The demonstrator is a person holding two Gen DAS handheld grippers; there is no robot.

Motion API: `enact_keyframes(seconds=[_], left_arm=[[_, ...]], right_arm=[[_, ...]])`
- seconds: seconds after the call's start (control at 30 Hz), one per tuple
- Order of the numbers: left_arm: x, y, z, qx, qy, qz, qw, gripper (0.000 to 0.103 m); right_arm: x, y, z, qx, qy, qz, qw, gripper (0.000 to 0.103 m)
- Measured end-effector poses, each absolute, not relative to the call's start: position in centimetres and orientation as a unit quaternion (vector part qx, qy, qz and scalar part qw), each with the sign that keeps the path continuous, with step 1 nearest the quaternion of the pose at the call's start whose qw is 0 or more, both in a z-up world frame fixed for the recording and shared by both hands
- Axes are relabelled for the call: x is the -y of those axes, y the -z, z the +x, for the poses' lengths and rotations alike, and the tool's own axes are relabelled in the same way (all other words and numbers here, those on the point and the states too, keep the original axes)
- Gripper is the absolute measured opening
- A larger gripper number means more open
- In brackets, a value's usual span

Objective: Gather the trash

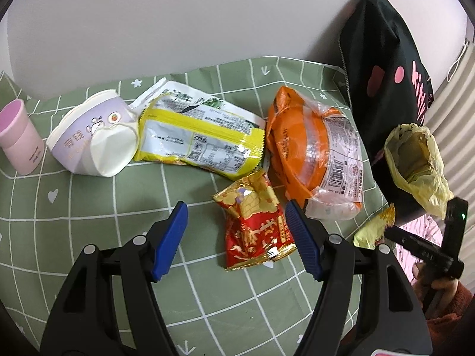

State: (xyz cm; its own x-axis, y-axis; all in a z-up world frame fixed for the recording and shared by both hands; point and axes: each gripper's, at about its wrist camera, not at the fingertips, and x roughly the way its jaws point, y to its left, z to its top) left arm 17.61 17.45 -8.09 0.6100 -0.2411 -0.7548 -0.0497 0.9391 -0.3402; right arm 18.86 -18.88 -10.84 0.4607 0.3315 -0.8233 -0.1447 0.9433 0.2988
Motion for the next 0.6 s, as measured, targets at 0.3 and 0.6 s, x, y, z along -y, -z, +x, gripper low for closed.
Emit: enact_keyframes(seconds=[0.3, 0.6], left_arm=[[-17.6, 8.6, 17.9, -0.453, 0.053, -0.165, 0.875, 0.065], [-17.1, 10.6, 20.3, -0.499, 0.045, -0.196, 0.843, 0.034]], right_arm=[[16.5, 10.2, 22.2, -0.474, -0.175, 0.128, 0.854, 0.042], [14.6, 8.3, 21.6, -0.452, -0.204, 0.062, 0.866, 0.008]])
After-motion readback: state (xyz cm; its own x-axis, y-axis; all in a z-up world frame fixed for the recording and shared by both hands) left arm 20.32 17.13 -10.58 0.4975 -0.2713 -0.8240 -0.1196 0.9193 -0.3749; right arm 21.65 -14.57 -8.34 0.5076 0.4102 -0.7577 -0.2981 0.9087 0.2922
